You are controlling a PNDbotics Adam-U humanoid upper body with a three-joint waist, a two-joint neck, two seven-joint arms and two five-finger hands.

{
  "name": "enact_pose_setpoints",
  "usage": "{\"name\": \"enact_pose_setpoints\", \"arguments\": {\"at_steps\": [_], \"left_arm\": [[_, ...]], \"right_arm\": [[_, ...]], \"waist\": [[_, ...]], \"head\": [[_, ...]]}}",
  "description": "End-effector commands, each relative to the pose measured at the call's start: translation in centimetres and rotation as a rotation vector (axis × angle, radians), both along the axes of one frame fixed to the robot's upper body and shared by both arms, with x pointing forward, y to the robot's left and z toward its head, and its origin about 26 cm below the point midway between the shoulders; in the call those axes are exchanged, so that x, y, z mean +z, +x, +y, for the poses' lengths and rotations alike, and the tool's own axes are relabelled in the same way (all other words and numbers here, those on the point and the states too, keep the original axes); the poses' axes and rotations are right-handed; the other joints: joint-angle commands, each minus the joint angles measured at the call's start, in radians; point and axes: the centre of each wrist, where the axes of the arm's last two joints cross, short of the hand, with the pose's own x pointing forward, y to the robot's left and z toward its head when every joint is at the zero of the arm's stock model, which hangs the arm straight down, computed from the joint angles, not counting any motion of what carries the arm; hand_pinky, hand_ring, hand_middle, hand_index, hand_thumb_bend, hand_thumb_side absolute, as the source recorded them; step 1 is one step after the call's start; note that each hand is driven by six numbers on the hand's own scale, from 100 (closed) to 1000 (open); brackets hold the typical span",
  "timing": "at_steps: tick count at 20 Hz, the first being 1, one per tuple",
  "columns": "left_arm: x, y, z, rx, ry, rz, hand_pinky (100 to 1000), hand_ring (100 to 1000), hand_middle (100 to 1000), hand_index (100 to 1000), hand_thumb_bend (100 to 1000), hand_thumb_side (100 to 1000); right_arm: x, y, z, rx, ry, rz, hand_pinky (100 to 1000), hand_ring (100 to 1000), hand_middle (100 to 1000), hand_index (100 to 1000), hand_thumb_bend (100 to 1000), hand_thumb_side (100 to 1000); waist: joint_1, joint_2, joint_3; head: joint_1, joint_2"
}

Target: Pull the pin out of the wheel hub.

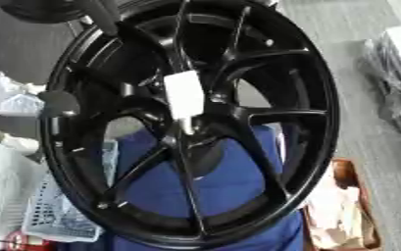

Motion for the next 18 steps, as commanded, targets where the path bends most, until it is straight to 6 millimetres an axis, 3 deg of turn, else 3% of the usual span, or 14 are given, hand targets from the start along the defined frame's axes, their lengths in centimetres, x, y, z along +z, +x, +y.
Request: {"name": "enact_pose_setpoints", "arguments": {"at_steps": [1, 11, 18], "left_arm": [[0.8, -0.4, -0.4, -0.013, 0.022, -0.009, 841, 775, 712, 767, 403, 309], [1.3, -0.3, -1.9, -0.066, 0.092, -0.071, 834, 771, 705, 791, 397, 100], [1.4, 0.3, -2.8, -0.091, 0.148, -0.077, 831, 753, 672, 772, 355, 100]], "right_arm": [[0.9, -0.2, 0.0, 0.006, -0.016, -0.024, 762, 765, 783, 847, 179, 413], [1.0, 0.0, 0.5, 0.033, -0.019, -0.022, 763, 764, 782, 845, 167, 431], [1.2, 0.0, 0.8, 0.052, -0.018, -0.024, 763, 764, 782, 845, 161, 435]], "waist": [[-0.001, -0.028, -0.004], [0.011, -0.022, -0.019], [0.017, -0.011, -0.035]], "head": [[0.002, -0.005], [0.008, -0.011], [0.02, -0.014]]}}
